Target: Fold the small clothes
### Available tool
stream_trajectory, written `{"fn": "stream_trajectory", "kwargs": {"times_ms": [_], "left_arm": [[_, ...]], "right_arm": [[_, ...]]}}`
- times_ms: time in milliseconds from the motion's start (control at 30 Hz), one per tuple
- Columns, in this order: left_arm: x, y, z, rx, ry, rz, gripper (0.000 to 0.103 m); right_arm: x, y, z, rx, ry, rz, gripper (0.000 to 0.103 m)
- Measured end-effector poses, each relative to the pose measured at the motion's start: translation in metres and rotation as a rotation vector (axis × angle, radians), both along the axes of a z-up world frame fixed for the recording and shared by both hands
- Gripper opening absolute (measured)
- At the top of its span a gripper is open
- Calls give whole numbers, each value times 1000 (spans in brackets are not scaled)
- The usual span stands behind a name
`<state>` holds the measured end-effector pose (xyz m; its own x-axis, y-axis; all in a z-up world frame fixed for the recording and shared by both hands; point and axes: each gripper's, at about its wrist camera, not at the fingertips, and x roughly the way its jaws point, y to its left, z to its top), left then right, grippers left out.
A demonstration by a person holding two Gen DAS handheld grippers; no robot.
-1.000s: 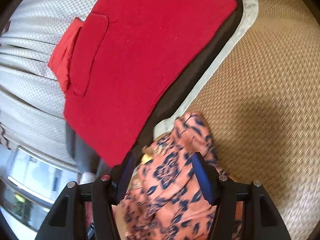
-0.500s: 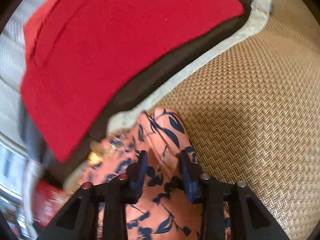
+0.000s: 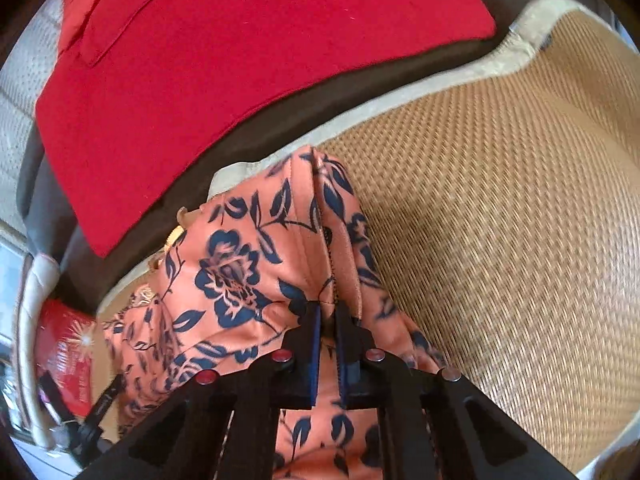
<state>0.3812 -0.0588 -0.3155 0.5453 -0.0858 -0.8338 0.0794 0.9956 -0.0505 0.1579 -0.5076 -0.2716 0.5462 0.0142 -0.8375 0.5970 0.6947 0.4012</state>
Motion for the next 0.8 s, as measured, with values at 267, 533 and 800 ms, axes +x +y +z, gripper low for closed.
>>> {"fn": "stream_trajectory", "kwargs": {"times_ms": [267, 533, 800], "left_arm": [[-13, -12, 27, -58, -135, -45, 18], [-38, -56, 47, -69, -263, -145, 57], [-30, -94, 0, 91, -108, -198, 64]], "right_arm": [[-10, -11, 15, 57, 69, 12, 12], [-11, -19, 44, -124, -8, -48, 12], [24, 10, 28, -69, -85, 30, 12]]}}
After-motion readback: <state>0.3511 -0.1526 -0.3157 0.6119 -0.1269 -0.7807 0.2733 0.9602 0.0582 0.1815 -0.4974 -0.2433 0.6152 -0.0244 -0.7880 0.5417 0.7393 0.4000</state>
